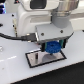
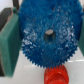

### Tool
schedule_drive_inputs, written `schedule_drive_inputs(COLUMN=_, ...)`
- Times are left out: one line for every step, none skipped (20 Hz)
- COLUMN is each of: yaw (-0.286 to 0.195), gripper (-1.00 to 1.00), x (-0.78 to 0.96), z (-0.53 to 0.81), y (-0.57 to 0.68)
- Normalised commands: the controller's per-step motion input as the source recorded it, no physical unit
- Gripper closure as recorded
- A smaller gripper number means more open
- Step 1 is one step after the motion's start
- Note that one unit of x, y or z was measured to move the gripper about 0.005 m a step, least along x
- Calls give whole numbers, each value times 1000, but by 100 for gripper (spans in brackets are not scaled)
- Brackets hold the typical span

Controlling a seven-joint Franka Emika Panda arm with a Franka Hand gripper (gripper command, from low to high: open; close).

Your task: Insert the blue gear onto the right peg, followed by the red gear

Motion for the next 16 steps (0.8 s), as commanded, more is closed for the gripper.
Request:
schedule_drive_inputs(yaw=0, gripper=100, x=193, z=-55, y=-114)
schedule_drive_inputs(yaw=0, gripper=100, x=158, z=26, y=-1)
schedule_drive_inputs(yaw=0, gripper=100, x=54, z=0, y=0)
schedule_drive_inputs(yaw=0, gripper=100, x=243, z=26, y=0)
schedule_drive_inputs(yaw=0, gripper=100, x=306, z=300, y=0)
schedule_drive_inputs(yaw=0, gripper=100, x=351, z=477, y=0)
schedule_drive_inputs(yaw=0, gripper=100, x=414, z=603, y=0)
schedule_drive_inputs(yaw=0, gripper=100, x=389, z=534, y=0)
schedule_drive_inputs(yaw=0, gripper=100, x=349, z=534, y=0)
schedule_drive_inputs(yaw=0, gripper=100, x=11, z=157, y=0)
schedule_drive_inputs(yaw=0, gripper=100, x=239, z=118, y=-123)
schedule_drive_inputs(yaw=0, gripper=100, x=130, z=41, y=-84)
schedule_drive_inputs(yaw=0, gripper=100, x=324, z=58, y=86)
schedule_drive_inputs(yaw=0, gripper=100, x=296, z=59, y=-74)
schedule_drive_inputs(yaw=0, gripper=100, x=237, z=53, y=-104)
schedule_drive_inputs(yaw=0, gripper=100, x=200, z=3, y=-108)
